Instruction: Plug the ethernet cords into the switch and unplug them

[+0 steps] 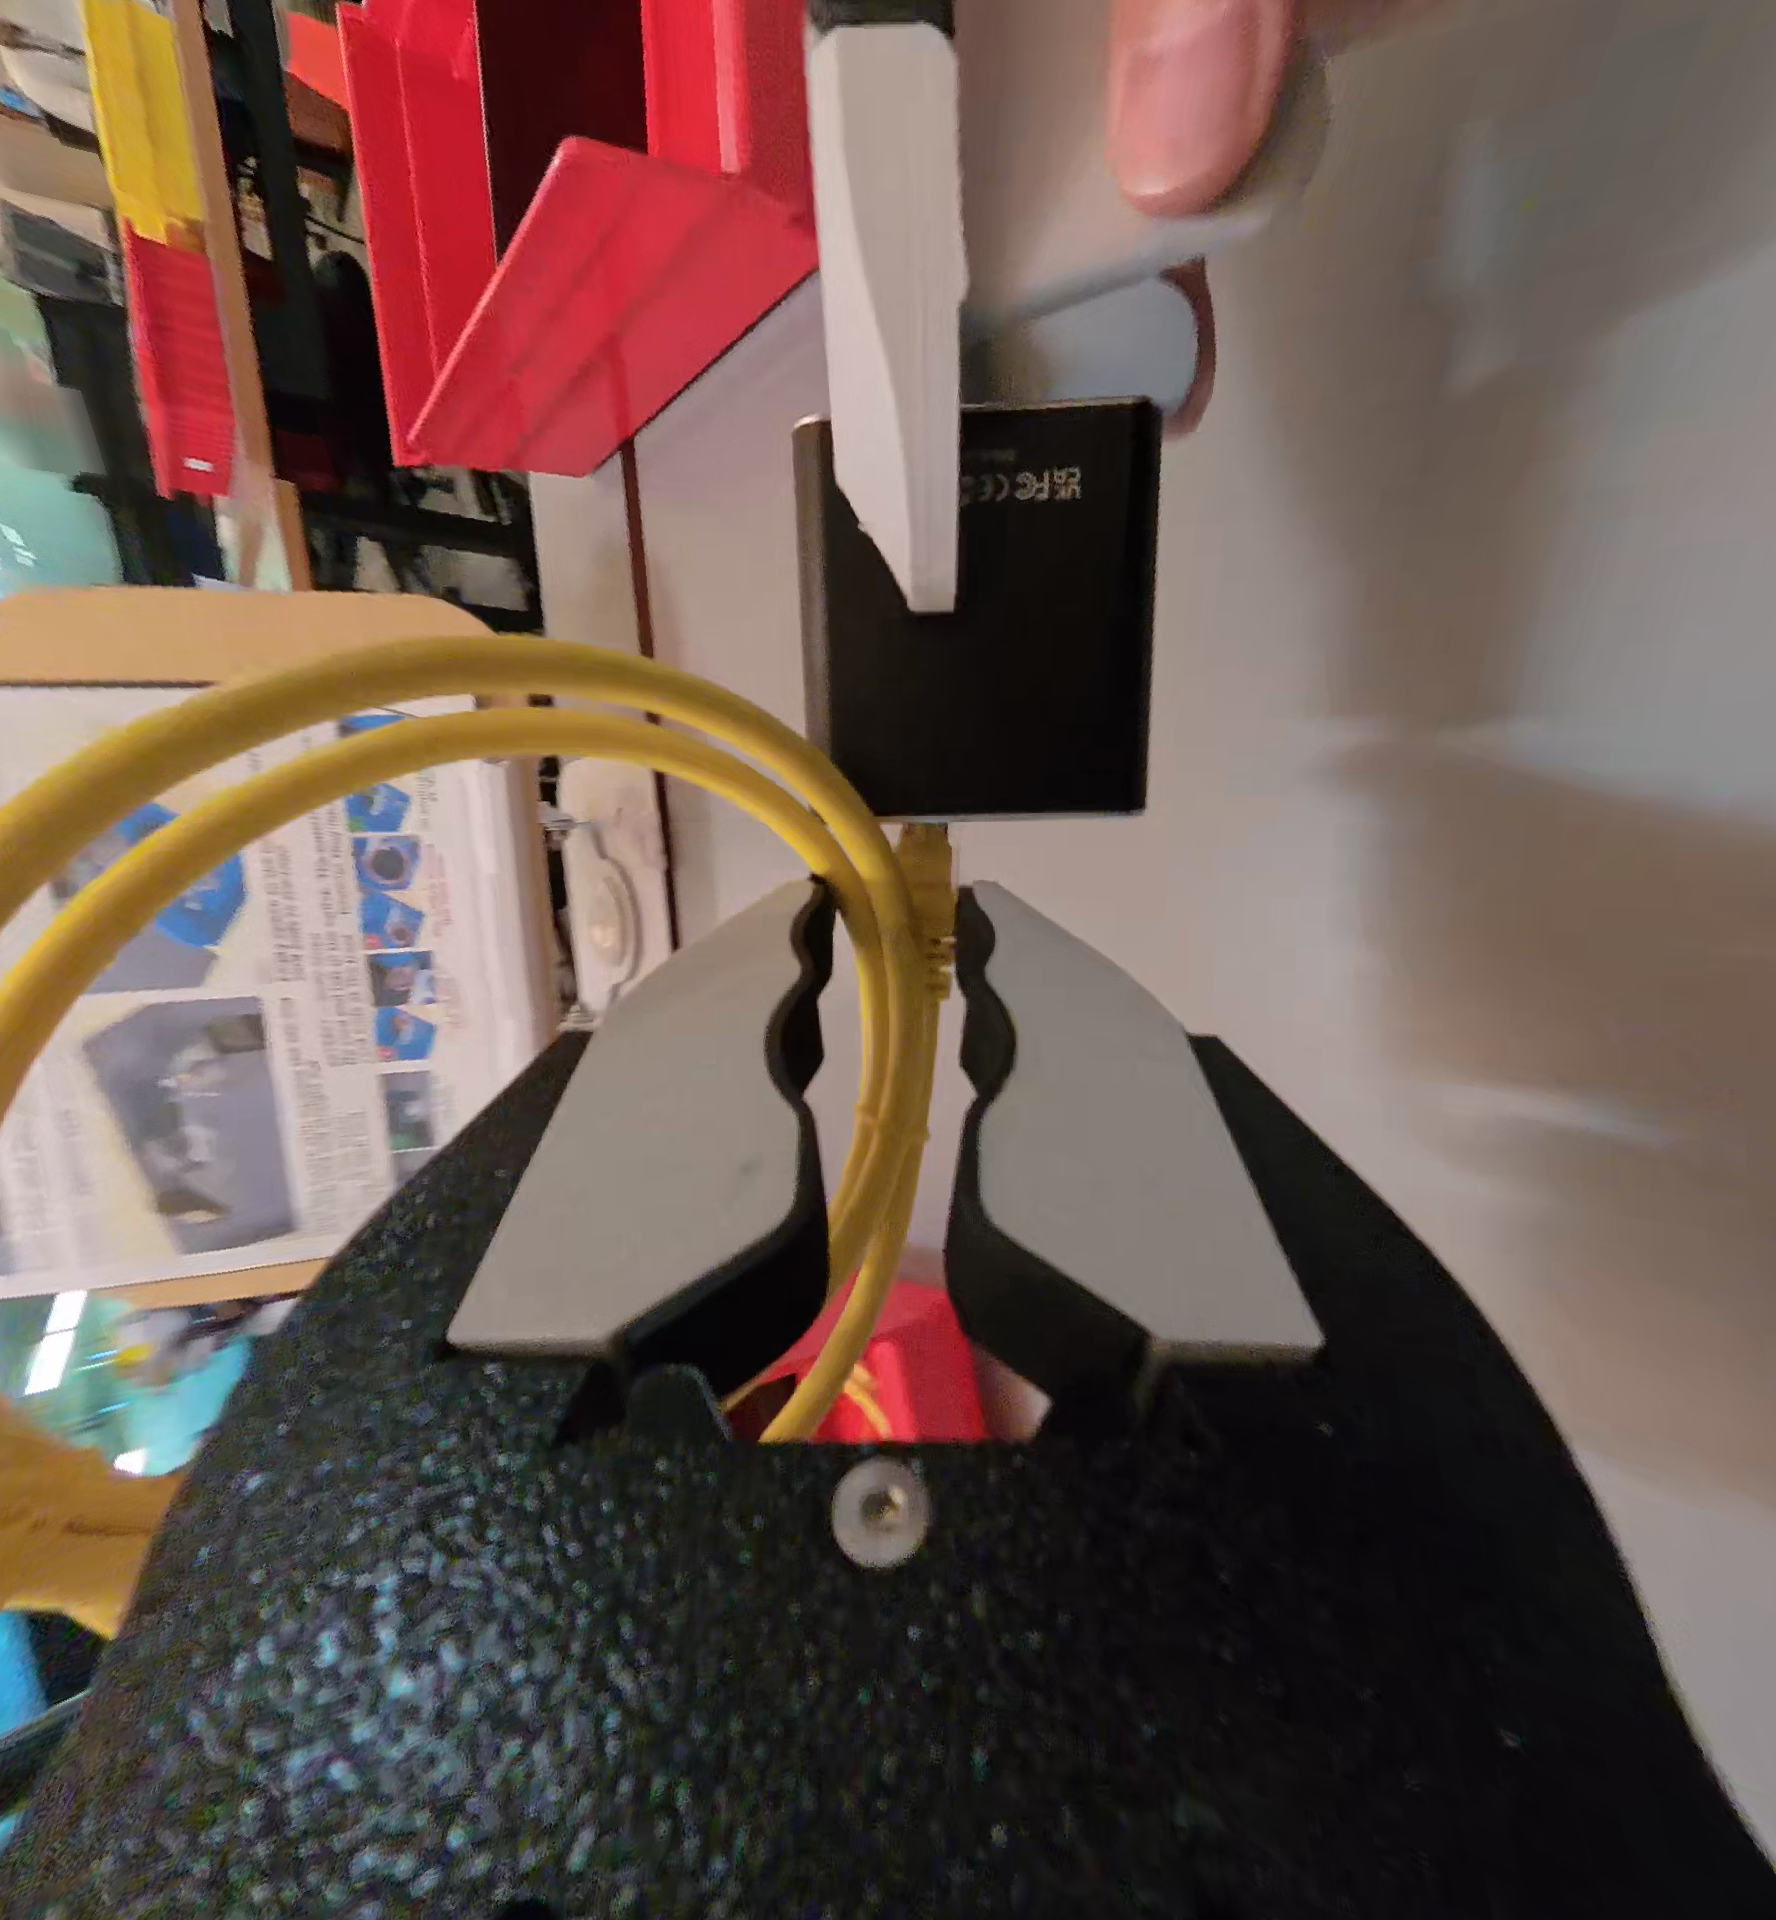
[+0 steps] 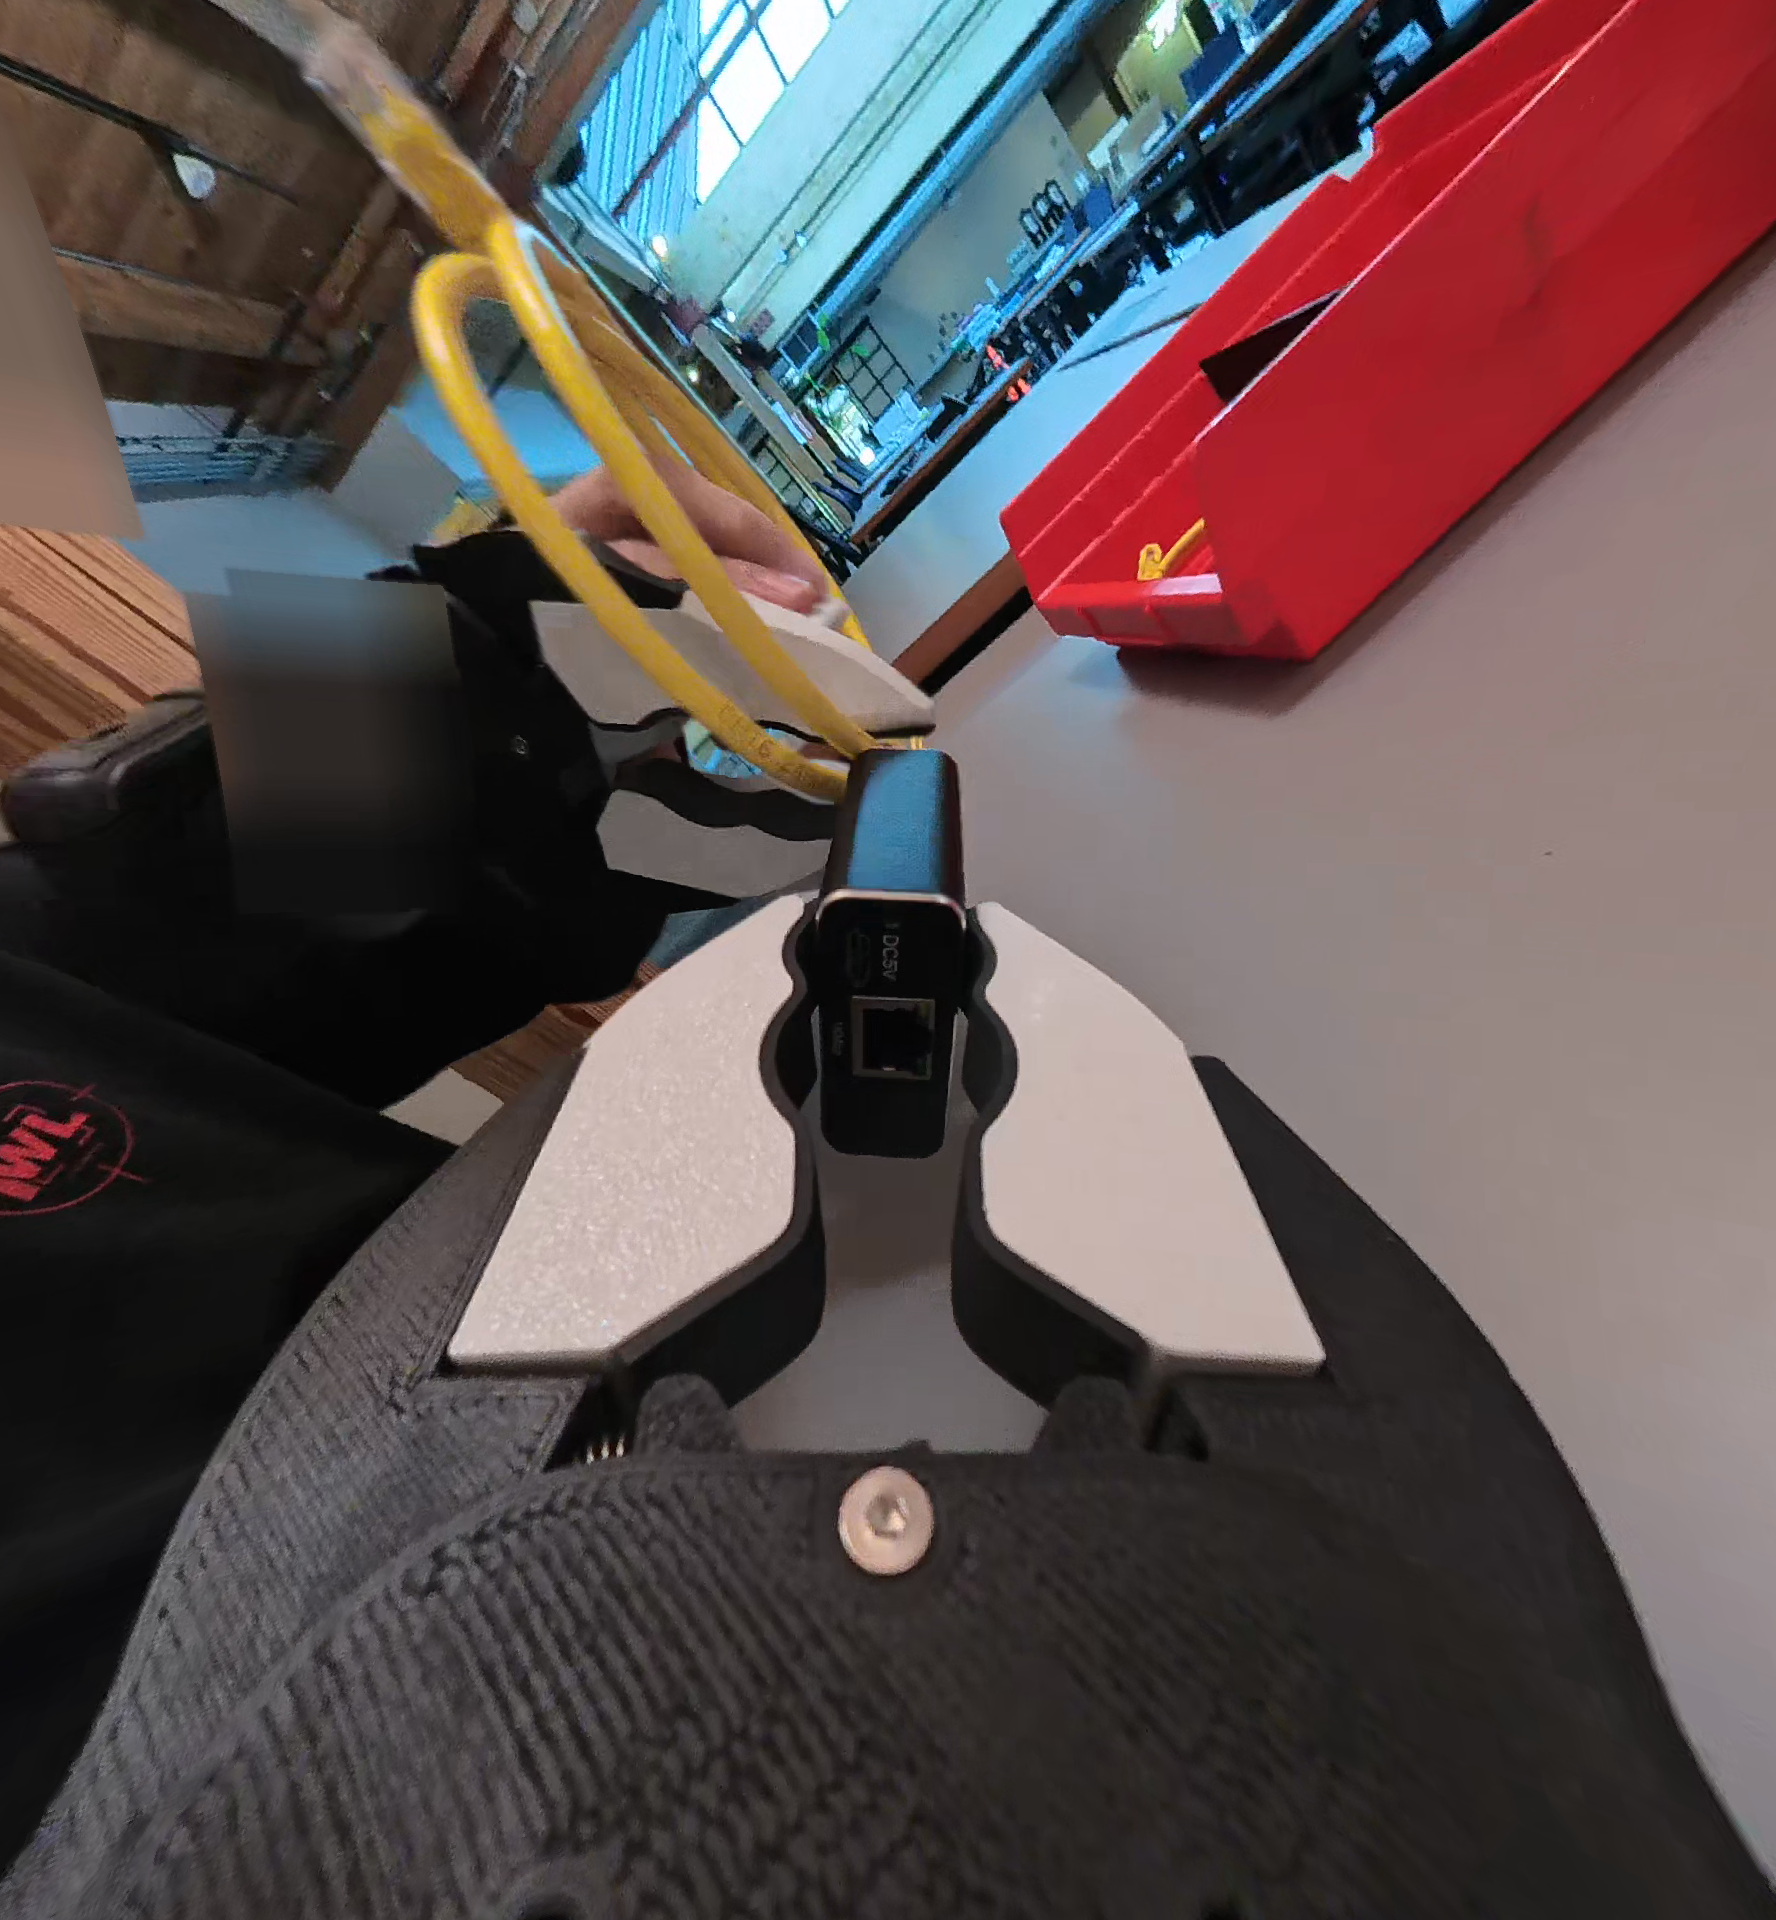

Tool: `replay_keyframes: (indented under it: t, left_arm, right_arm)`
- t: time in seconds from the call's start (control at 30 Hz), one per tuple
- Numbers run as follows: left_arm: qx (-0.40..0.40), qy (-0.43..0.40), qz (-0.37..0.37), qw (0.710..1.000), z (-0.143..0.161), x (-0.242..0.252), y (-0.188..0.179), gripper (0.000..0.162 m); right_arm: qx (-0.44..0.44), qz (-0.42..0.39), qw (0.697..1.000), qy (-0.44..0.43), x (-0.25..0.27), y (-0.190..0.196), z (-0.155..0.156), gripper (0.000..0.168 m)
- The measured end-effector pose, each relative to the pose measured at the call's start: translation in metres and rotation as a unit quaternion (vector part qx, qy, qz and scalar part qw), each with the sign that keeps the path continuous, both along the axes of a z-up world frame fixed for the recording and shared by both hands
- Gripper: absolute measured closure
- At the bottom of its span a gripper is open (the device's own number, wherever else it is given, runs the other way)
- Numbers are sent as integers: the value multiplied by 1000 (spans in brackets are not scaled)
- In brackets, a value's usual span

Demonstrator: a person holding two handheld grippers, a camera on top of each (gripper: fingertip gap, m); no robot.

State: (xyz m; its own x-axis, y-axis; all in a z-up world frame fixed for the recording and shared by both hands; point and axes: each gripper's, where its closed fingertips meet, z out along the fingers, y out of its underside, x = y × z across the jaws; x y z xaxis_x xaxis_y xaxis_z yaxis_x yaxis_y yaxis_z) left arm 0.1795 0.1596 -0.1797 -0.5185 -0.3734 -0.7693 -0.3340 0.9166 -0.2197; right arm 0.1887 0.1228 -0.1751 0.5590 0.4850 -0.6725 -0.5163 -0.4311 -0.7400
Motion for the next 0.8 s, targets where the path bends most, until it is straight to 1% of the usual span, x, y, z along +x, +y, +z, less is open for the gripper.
replay_keyframes:
  t: [0.07,0.17,0.23,0.33,0.43,0.57,0.67,0.73,0.8]
  left_arm:
    - [-48,4,4,999,0,0,0,140]
    - [-100,30,19,994,-7,-1,4,141]
    - [-153,40,26,987,-10,-1,5,141]
    - [-246,58,29,967,-10,-2,3,142]
    - [-314,86,28,945,-13,-5,0,143]
    - [-362,135,27,922,-17,-12,-4,143]
    - [-366,164,30,916,-19,-16,-4,143]
    - [-357,179,29,916,-19,-18,-5,143]
    - [-351,188,24,917,-16,-18,-8,143]
  right_arm:
    - [7,-3,1000,17,2,0,4,143]
    - [2,-1,1000,11,-1,2,1,141]
    - [11,-6,1000,14,-1,3,4,138]
    - [40,-8,999,20,-3,3,13,128]
    - [80,-28,996,10,0,4,22,111]
    - [128,-62,985,-98,5,2,24,89]
    - [194,-65,959,-196,-4,-5,32,74]
    - [212,-56,944,-248,-12,-8,31,76]
    - [195,-38,939,-279,-18,-8,22,76]
